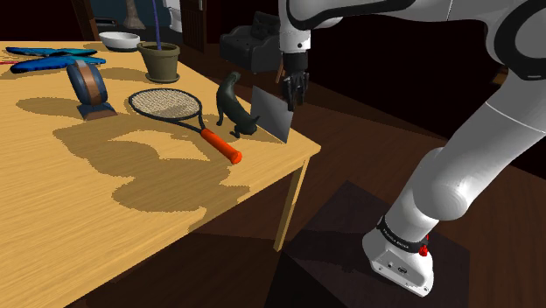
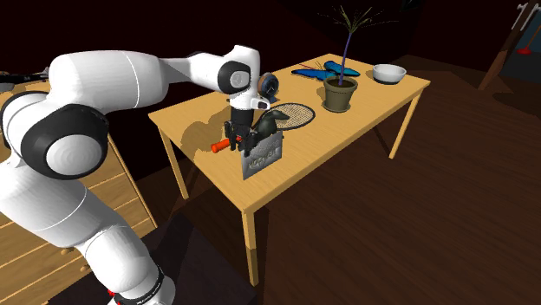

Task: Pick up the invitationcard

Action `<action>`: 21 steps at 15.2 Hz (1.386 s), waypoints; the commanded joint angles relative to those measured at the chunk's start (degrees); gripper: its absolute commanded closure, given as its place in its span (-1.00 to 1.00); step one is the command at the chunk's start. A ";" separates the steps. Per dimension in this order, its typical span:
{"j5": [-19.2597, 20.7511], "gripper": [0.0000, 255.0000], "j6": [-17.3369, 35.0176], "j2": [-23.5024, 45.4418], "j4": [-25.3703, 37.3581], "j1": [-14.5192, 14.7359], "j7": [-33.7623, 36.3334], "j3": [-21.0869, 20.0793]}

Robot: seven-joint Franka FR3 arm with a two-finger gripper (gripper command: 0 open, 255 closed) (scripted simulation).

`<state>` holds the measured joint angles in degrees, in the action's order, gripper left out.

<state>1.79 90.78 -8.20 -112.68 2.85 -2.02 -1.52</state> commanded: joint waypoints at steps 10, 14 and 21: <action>0.02 1.00 -0.55 0.07 0.65 -0.03 -0.07 0.03; 0.02 1.00 -3.63 0.06 3.72 -0.03 -0.16 0.03; 0.04 1.00 -9.08 0.53 9.63 -0.02 -0.32 0.01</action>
<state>1.81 82.57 -7.82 -104.05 2.84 -2.27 -1.53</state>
